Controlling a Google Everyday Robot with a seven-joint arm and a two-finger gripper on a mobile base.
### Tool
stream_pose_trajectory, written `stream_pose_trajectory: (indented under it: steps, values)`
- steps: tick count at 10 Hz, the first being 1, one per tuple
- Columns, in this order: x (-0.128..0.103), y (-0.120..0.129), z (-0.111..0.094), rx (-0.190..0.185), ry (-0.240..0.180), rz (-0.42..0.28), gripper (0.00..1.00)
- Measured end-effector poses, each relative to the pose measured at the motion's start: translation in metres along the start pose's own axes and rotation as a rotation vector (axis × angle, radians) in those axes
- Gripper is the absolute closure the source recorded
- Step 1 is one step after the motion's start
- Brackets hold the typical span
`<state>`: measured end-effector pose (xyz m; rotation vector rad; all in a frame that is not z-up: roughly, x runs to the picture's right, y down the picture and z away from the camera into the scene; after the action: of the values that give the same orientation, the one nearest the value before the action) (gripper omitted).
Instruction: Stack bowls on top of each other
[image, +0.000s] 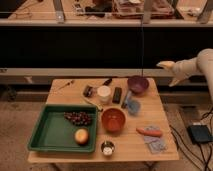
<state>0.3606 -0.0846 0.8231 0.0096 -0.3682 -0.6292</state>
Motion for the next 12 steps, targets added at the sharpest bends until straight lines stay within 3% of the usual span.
stream_pose_trajectory:
  steps: [4, 6, 12]
  values:
    - [0.005, 0.017, 0.032, -0.102, 0.057, 0.001, 0.20]
    - [0.010, 0.033, 0.048, -0.118, 0.060, 0.015, 0.20]
    - [-0.002, 0.044, 0.084, -0.129, 0.003, 0.000, 0.20]
